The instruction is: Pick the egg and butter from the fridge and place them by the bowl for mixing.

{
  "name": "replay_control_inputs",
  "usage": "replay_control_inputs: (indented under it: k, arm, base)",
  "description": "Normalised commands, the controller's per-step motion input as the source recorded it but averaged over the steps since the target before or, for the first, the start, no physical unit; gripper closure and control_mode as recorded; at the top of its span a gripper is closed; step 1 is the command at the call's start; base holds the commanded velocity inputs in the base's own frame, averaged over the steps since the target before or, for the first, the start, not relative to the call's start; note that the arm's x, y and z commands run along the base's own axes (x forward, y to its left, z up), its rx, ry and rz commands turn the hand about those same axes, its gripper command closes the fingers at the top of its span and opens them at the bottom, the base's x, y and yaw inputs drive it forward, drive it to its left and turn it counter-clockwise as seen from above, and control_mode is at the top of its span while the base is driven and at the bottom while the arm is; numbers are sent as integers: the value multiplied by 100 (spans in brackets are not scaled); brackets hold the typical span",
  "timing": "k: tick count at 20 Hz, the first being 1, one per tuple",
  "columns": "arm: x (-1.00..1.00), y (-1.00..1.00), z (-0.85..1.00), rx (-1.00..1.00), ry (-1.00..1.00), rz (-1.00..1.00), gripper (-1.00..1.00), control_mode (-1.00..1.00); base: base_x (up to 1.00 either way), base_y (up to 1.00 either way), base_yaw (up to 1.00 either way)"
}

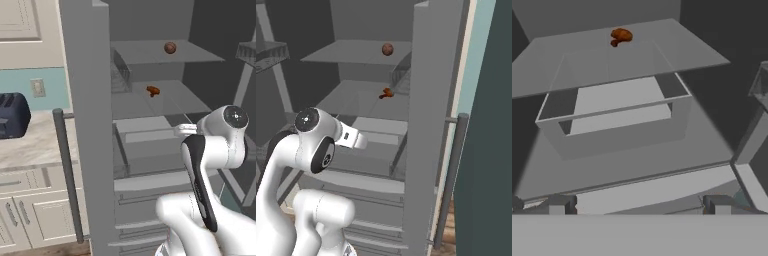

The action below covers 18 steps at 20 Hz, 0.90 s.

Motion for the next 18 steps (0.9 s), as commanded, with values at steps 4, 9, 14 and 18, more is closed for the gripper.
replay_control_inputs:
  k: [4, 9, 14, 18]
  arm:
    - [0, 0, 0, 0, 0, 0, -100, 100]
    - [0, 0, 0, 0, 0, 0, -100, 100]
    - [0, 0, 0, 0, 0, 0, -100, 100]
    - [0, 0, 0, 0, 0, 0, -100, 100]
  base:
    - [46, -9, 0]
    - [39, -18, 0]
    - [29, -23, 0]
    - [29, -22, 0]
